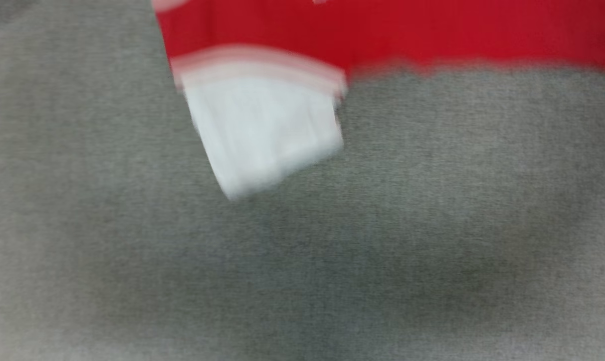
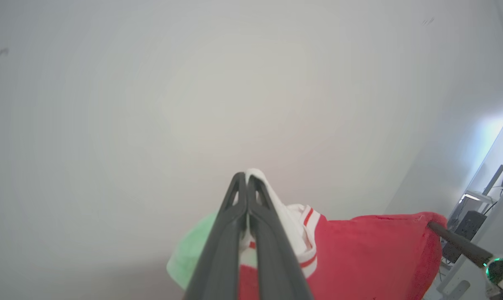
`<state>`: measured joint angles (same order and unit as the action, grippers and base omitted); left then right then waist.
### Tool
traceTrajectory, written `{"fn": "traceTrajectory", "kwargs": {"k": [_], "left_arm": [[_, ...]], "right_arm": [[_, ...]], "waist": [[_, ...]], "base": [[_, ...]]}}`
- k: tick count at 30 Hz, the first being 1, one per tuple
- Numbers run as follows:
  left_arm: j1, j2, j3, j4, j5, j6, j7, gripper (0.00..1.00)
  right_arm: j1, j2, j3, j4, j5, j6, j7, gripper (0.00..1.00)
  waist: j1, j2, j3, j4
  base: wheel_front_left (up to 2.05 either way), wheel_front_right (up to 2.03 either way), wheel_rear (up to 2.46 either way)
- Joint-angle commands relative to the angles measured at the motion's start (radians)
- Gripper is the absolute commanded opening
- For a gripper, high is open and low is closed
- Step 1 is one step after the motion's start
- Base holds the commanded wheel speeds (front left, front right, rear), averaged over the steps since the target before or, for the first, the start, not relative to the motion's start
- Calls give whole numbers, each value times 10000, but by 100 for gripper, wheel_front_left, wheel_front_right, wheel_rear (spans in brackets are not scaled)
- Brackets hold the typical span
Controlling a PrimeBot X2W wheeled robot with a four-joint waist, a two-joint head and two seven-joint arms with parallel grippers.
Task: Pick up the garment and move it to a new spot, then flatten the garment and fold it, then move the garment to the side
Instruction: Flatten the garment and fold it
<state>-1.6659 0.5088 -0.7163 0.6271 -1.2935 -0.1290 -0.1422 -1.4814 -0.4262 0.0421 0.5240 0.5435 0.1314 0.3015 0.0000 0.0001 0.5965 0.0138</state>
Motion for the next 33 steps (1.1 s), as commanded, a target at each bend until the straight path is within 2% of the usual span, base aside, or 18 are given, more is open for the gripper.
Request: {"fn": "traceTrajectory", "kwargs": {"k": [1,5,7,8,11,15,19,24,30,33], "left_arm": [[-535,-110,200,336,-42,-24,-221,0],[-1423,-383,541,935,-103,-23,-822,0],[-1401,-420,637,865,-237,-23,-908,0],[-1197,-479,678,735,-449,-23,-937,0],[-284,-191,226,201,-423,-23,-1023,0],[1502,139,-46,-995,-1045,-25,-1113,0],[3980,497,-270,-2562,-1520,-25,-1205,0],[6946,796,-90,-4037,-1297,-25,-1214,0],[9862,1142,42,-5613,-942,-25,-1218,0],[11062,1393,195,-6399,-742,-25,-1214,0]], "right_arm": [[-370,66,-119,314,-110,-15,-448,0],[-1187,174,-127,1098,-353,-15,-1513,0],[-1231,194,-61,1286,-358,-15,-1672,0],[-1211,191,77,1456,-310,-15,-1735,0],[-749,14,661,1672,-69,-15,-1813,0],[372,-315,1500,1396,651,-15,-1812,0],[2165,-889,2202,607,1443,-15,-1926,0],[4884,-1577,2714,-912,2700,-15,-1563,0],[8270,-2445,2325,-2937,3697,-15,-778,0],[9660,-2542,1898,-3976,3975,-15,-436,0]], "waist": [[0,-1,166,-246],[0,-1,99,-307],[0,-1,84,-309],[0,-1,69,-285],[0,-1,50,-208],[0,-1,-9,-115],[0,-1,-186,4],[0,-1,-542,127],[0,-1,-1094,161],[0,-1,-1375,77]], "base": [[0,0,0],[0,0,0],[0,0,0],[0,0,0],[0,0,0],[0,0,0],[0,0,0],[0,0,0],[0,0,0],[0,0,0]]}}
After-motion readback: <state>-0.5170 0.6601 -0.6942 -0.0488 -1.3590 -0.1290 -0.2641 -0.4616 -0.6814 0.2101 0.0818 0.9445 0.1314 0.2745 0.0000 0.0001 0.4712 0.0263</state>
